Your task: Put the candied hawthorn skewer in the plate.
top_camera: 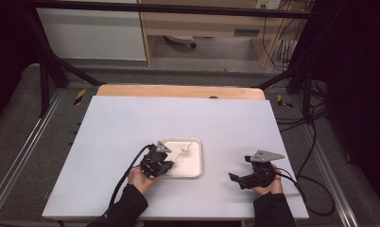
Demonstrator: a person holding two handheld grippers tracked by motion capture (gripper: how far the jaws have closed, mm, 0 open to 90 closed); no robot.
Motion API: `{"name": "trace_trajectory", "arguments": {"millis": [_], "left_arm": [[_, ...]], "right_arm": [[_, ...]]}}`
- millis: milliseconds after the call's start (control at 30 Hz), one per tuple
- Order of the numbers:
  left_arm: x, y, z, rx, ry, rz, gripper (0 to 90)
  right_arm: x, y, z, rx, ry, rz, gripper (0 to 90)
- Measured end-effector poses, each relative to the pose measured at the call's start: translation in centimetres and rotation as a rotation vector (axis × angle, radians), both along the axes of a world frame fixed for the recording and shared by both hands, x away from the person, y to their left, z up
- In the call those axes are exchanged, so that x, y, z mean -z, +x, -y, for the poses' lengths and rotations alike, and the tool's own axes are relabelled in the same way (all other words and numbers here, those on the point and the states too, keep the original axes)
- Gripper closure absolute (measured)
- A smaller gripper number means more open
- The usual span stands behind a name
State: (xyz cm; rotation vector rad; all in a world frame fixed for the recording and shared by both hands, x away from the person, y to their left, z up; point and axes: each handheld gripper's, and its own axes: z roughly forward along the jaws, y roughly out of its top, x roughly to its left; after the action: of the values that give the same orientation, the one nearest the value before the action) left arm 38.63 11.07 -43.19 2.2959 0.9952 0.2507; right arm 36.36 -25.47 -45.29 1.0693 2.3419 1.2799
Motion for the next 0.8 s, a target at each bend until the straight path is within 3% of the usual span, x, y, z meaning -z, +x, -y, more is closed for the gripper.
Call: {"name": "trace_trajectory", "arguments": {"millis": [367, 600, 767, 800], "left_arm": [[0.3, 0.0, 0.2, 0.004, 0.006, -0.005, 85.7], [-0.5, -0.4, -0.5, 0.027, -0.010, 0.016, 70.2], [-1.4, -0.8, -1.6, 0.046, -0.045, 0.037, 56.4], [-1.7, -1.0, -2.1, 0.042, -0.040, 0.057, 54.2]], "right_arm": [[0.0, 0.0, 0.0, 0.000, -0.002, -0.004, 0.4], [0.0, 0.0, 0.0, 0.003, -0.003, -0.002, 0.4], [-0.1, -0.1, 0.1, 0.009, 0.000, -0.001, 0.4], [-0.1, 0.0, 0.1, 0.009, 0.002, 0.001, 0.4]]}}
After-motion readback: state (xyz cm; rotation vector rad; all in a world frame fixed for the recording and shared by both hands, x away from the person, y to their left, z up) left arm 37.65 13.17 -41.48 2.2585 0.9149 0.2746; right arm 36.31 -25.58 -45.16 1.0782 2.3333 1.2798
